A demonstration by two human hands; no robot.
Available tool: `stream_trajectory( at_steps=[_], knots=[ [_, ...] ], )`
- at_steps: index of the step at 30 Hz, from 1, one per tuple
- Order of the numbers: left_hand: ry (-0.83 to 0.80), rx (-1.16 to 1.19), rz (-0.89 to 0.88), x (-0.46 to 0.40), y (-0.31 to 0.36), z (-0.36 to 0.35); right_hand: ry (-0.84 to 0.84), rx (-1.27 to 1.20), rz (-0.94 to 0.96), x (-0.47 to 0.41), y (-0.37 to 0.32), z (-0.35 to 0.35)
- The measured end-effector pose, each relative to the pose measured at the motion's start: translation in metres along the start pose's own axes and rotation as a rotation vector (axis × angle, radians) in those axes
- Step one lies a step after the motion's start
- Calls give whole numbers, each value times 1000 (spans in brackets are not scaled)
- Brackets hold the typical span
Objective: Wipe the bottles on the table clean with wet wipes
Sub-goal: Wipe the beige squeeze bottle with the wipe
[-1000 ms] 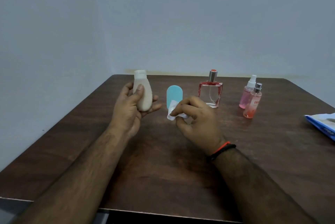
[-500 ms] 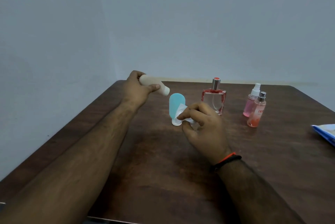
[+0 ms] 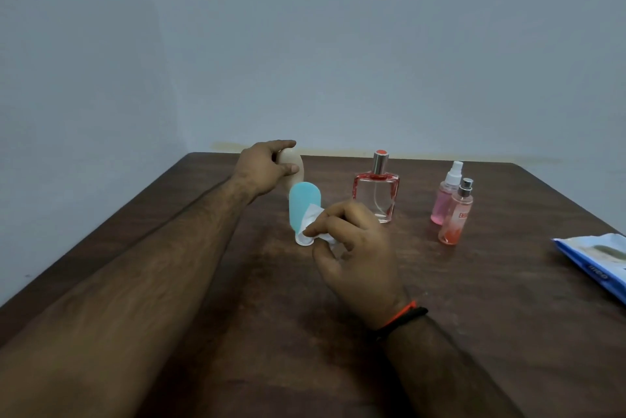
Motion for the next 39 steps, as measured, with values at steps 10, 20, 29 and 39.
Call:
stream_trajectory(
  at_steps=[10, 20, 29, 39],
  knots=[
    [-16, 71, 43, -3, -7, -15, 6, 25, -17, -1, 3, -1],
    [-29, 145, 78, -9, -16, -21, 10, 51, -9, -1, 4, -1],
    [-46, 212, 83, -9, -21, -23, 19, 39, 0, -1, 5, -2],
    [-78, 191, 85, -4, -29, -27, 7, 35, -11, -1, 6, -3]
  ],
)
Point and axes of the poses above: each hand's wrist, its own x-axis away from the middle knuckle, its own z-axis out of the back of the hand, y = z × x, the point moved 1 cm from there along -x, towards the middle knuckle, and after that the axes turned 8 degrees about -z, right-handed, at the moved point
